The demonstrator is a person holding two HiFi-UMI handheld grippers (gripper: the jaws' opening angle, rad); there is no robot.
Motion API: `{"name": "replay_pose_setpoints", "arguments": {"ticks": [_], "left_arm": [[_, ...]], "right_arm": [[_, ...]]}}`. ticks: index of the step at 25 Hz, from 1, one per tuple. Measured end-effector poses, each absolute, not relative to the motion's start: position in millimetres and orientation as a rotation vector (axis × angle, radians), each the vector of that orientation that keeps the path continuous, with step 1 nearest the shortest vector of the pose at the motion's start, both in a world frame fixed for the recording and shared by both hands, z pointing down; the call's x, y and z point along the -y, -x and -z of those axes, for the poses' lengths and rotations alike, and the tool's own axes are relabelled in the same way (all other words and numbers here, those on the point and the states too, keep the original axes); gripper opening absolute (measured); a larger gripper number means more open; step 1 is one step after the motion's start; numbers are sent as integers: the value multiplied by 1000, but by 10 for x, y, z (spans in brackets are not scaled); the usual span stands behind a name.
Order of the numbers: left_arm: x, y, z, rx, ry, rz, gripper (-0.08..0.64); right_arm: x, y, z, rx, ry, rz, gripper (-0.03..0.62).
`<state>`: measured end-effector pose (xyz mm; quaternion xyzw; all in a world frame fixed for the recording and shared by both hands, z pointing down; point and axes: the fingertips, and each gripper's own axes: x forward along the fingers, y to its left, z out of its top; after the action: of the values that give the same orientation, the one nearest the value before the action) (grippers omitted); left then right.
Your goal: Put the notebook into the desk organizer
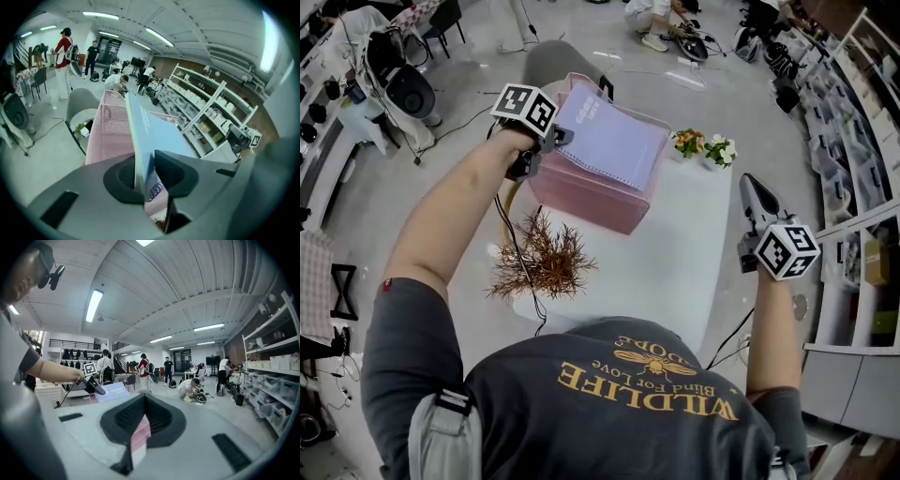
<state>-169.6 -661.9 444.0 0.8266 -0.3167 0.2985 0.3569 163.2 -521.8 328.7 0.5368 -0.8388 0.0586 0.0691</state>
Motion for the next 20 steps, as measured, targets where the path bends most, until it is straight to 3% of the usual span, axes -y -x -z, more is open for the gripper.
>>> {"name": "replay_pose_setpoints", "arguments": {"ticks": [17, 20], "left_arm": [[6666, 1827, -4544, 1149, -2276, -1201, 175], [6709, 1898, -4506, 1228, -2285, -1258, 249]], "right_arm": [[5120, -1478, -3213, 2542, -1585, -160, 0], [5088, -1487, -3190, 2540, -1588, -156, 0]]}}
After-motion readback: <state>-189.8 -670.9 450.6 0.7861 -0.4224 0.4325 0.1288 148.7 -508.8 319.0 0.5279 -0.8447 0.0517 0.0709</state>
